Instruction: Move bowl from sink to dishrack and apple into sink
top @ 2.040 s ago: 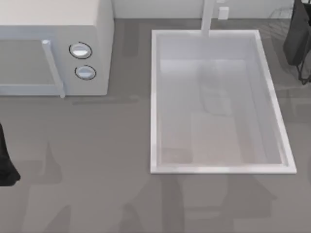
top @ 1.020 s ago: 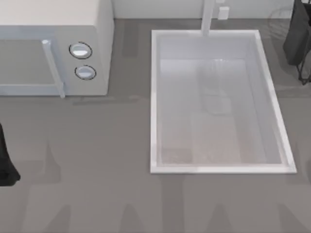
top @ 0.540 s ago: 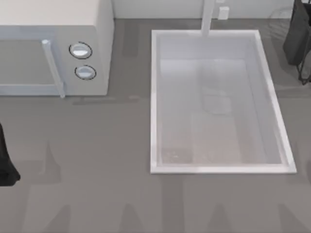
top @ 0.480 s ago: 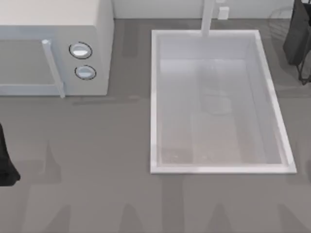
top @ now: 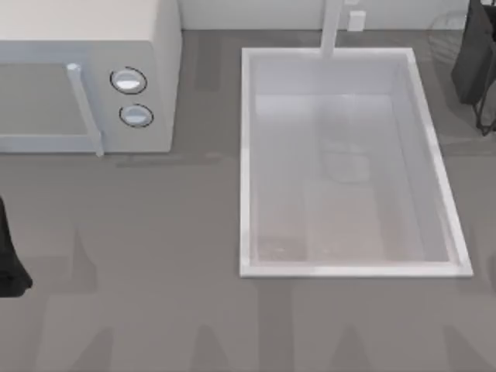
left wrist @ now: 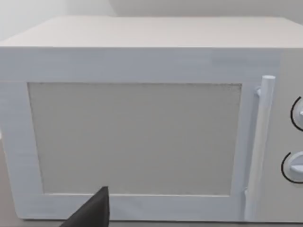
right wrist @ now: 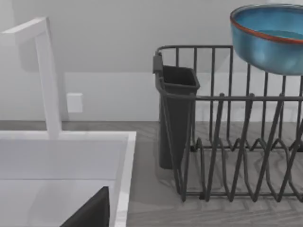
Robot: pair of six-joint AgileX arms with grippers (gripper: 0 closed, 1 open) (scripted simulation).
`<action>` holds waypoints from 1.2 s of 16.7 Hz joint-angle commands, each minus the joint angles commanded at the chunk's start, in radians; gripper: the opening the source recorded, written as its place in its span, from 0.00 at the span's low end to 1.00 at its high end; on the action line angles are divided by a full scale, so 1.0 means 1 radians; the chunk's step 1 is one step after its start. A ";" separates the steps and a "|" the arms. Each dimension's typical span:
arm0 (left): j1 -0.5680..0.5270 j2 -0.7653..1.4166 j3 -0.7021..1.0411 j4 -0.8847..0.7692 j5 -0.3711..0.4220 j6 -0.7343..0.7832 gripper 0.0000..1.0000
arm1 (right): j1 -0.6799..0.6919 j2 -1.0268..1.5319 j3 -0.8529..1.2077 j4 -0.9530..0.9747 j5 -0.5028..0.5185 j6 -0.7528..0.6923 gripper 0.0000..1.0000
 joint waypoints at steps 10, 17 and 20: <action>0.000 0.000 0.000 0.000 0.000 0.000 1.00 | -0.002 0.034 0.032 -0.029 -0.003 -0.004 1.00; 0.000 0.000 0.000 0.000 0.000 0.000 1.00 | -0.052 0.477 0.372 -0.342 -0.005 -0.044 1.00; 0.000 0.000 0.000 0.000 0.000 0.000 1.00 | -0.084 0.778 0.566 -0.529 -0.001 -0.070 1.00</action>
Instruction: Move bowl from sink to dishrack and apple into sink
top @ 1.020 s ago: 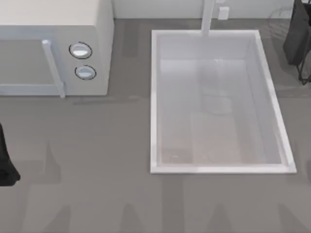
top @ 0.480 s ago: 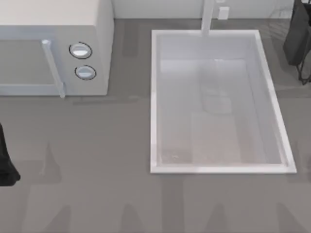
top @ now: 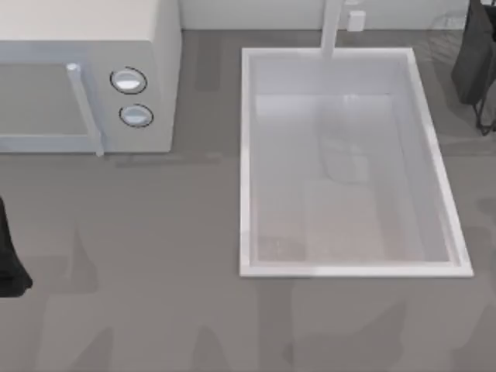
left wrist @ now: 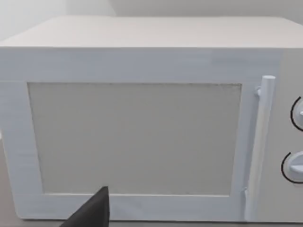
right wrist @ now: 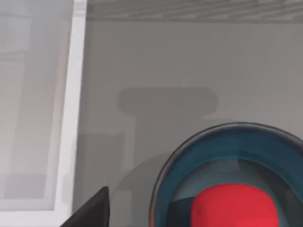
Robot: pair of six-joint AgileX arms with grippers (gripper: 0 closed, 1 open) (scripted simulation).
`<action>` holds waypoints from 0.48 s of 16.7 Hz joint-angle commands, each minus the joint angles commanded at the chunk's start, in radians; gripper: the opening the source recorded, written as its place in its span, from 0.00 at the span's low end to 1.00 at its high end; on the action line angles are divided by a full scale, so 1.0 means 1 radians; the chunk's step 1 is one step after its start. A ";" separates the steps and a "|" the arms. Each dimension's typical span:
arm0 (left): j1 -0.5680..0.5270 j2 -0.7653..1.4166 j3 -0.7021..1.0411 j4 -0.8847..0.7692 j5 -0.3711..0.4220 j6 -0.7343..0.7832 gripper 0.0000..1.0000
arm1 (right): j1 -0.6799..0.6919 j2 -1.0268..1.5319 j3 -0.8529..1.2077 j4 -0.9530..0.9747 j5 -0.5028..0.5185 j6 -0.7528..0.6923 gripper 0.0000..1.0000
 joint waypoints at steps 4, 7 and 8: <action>0.000 0.000 0.000 0.000 0.000 0.000 1.00 | -0.038 0.397 0.257 -0.244 0.004 -0.037 1.00; 0.000 0.000 0.000 0.000 0.000 0.000 1.00 | -0.060 0.644 0.421 -0.395 0.005 -0.061 1.00; 0.000 0.000 0.000 0.000 0.000 0.000 1.00 | -0.066 0.709 0.466 -0.435 0.005 -0.067 1.00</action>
